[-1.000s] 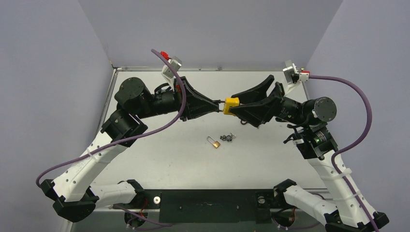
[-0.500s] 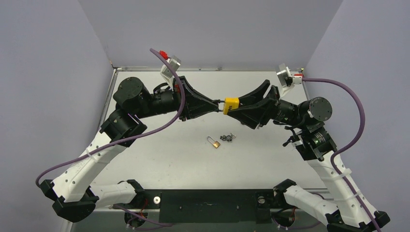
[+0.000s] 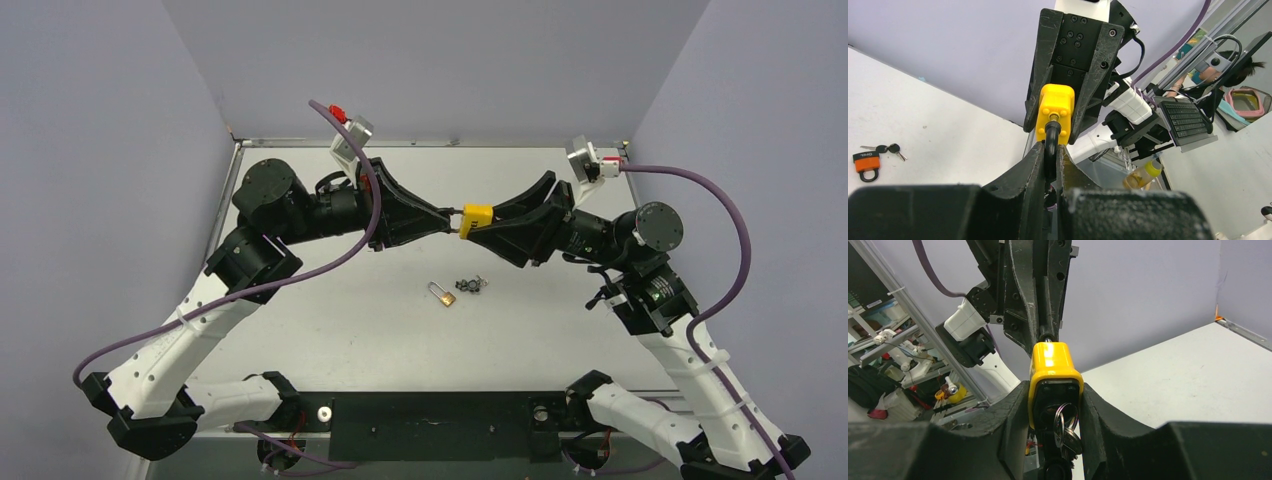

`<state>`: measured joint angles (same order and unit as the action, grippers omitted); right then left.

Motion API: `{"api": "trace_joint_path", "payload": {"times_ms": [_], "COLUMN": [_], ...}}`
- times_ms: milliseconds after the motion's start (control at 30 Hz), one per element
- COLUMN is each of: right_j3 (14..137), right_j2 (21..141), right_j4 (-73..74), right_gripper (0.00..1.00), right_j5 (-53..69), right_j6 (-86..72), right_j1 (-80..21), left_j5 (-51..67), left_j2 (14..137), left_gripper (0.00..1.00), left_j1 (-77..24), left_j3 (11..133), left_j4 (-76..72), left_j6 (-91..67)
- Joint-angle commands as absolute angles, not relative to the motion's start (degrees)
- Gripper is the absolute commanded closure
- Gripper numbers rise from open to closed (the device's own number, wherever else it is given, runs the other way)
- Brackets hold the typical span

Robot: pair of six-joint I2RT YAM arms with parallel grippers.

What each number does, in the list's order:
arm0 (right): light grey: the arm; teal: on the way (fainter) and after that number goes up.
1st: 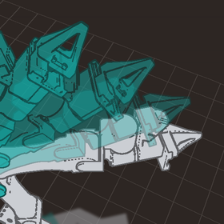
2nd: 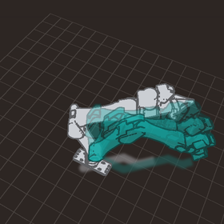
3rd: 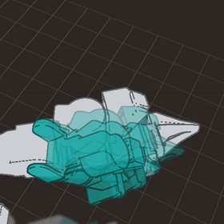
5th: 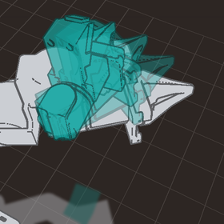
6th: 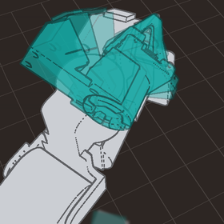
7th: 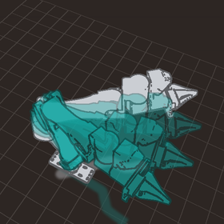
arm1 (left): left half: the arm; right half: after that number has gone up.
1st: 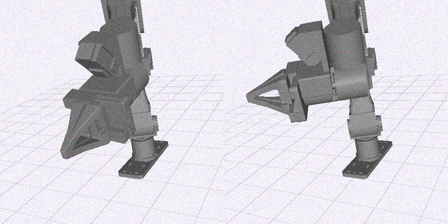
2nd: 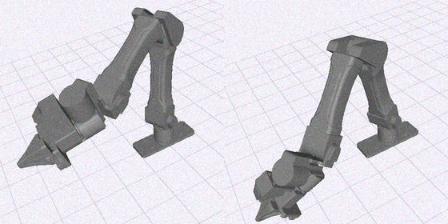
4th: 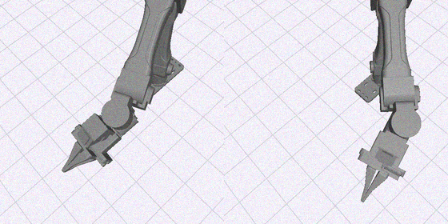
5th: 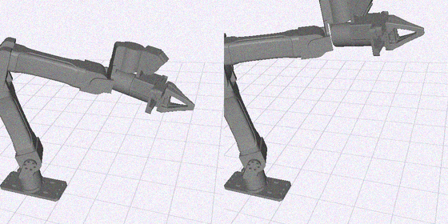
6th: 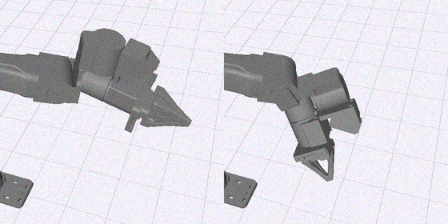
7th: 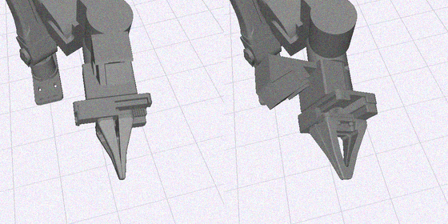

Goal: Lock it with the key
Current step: Lock the lock.

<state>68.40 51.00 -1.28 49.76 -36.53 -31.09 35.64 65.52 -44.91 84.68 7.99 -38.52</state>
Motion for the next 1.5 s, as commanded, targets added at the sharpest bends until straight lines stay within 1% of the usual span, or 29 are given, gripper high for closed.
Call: {"api": "trace_joint_path", "payload": {"times_ms": [0, 100, 267, 667, 1467], "right_j3": [71.0, 72.6, 72.3, 74.0, 78.6], "right_j2": [51.7, 52.9, 54.1, 55.9, 60.4], "right_j4": [0.4, 3.9, 2.3, 4.5, 12.0], "right_gripper": [1.0, 1.0, 1.0, 1.0, 1.0], "right_j5": [47.7, 45.1, 44.3, 40.1, 36.1], "right_j6": [-34.7, -32.1, -33.7, -31.9, -26.6], "right_j1": [-37.2, -40.0, -41.5, -41.6, -44.2], "left_j5": [34.4, 34.0, 33.2, 31.7, 27.3], "left_j2": [65.5, 66.3, 67.4, 70.1, 77.7], "left_gripper": [1.0, 1.0, 1.0, 1.0, 1.0], "left_j1": [-45.5, -46.5, -48.6, -53.8, -64.4], "left_j3": [87.3, 87.4, 87.4, 88.5, 93.1], "left_j4": [4.4, 5.1, 5.9, 7.2, 13.4], "left_j6": [-37.8, -37.0, -35.8, -34.5, -30.2]}}
